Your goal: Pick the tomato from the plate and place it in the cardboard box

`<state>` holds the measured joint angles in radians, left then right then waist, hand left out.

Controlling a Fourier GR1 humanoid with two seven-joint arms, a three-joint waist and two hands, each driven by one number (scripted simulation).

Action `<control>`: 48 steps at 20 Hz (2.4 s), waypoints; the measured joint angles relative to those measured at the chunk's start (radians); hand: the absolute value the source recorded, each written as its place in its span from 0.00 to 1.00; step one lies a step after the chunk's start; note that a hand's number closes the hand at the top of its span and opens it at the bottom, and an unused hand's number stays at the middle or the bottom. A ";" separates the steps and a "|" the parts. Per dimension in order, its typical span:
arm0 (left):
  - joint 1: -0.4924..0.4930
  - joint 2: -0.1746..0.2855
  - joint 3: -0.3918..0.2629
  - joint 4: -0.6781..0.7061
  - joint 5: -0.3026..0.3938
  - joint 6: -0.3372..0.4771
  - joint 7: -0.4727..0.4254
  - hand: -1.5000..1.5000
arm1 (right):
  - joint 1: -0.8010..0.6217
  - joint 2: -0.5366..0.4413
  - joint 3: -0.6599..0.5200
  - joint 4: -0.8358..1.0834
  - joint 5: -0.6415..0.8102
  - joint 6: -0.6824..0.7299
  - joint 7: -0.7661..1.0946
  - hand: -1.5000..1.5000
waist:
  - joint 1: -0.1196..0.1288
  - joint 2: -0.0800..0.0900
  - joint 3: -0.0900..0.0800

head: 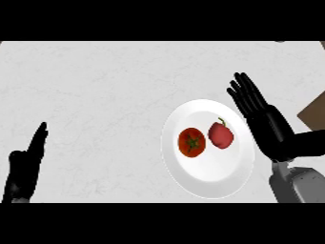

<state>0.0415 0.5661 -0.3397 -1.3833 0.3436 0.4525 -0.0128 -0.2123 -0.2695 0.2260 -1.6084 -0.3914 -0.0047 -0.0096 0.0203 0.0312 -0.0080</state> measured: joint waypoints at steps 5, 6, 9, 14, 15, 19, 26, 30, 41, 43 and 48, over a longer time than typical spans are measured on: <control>0.374 0.205 0.070 -0.145 0.037 0.008 0.101 0.50 | -0.038 -0.014 -0.002 -0.008 0.063 -0.010 -0.025 0.00 | 0.017 -0.048 0.055; 0.398 0.221 0.084 -0.134 0.044 0.001 0.108 0.50 | -0.047 -0.022 -0.004 -0.017 0.077 -0.013 -0.032 0.00 | 0.009 -0.051 0.048; 0.459 0.245 0.113 -0.131 0.065 -0.015 0.113 0.50 | -0.059 -0.059 -0.068 -0.033 0.164 -0.102 -0.089 0.00 | -0.049 -0.071 0.036; 0.517 0.253 0.150 -0.150 0.107 -0.057 0.106 0.50 | -0.067 -0.045 -0.088 -0.106 0.246 -0.171 -0.228 0.00 | -0.088 -0.079 0.030; 0.526 0.252 0.158 -0.153 0.114 -0.064 0.102 0.50 | -0.066 -0.050 -0.082 -0.121 0.267 -0.176 -0.251 0.00 | -0.092 -0.079 0.029; 0.559 0.253 0.189 -0.164 0.142 -0.095 0.090 0.50 | -0.042 -0.102 -0.033 -0.152 0.366 -0.168 -0.278 0.00 | -0.107 -0.078 0.022; 0.610 0.251 0.233 -0.189 0.175 -0.139 0.064 0.50 | -0.011 -0.275 0.068 -0.144 0.614 -0.131 -0.161 0.00 | -0.128 -0.078 0.007; 0.511 0.205 0.252 -0.277 0.221 -0.172 0.018 0.50 | -0.014 -0.343 0.131 -0.151 0.734 -0.092 -0.046 0.00 | -0.138 -0.073 -0.003; 0.155 0.097 0.212 -0.342 0.280 -0.205 0.040 0.50 | -0.086 -0.241 0.379 -0.340 0.970 0.120 0.630 0.00 | -0.075 -0.040 0.001; 0.108 0.080 0.199 -0.326 0.270 -0.204 0.052 0.50 | -0.109 -0.191 0.413 -0.370 0.997 0.171 0.759 0.00 | -0.060 -0.038 0.003; 0.010 0.045 0.204 -0.259 0.256 -0.241 0.079 0.50 | -0.148 -0.089 0.434 -0.397 1.023 0.286 0.940 0.00 | -0.035 -0.033 0.006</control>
<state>0.0511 0.6109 -0.1358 -1.6418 0.5995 0.2119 0.0662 -0.3603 -0.3590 0.6604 -2.0050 0.6313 0.2813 0.9309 -0.0149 -0.0022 -0.0022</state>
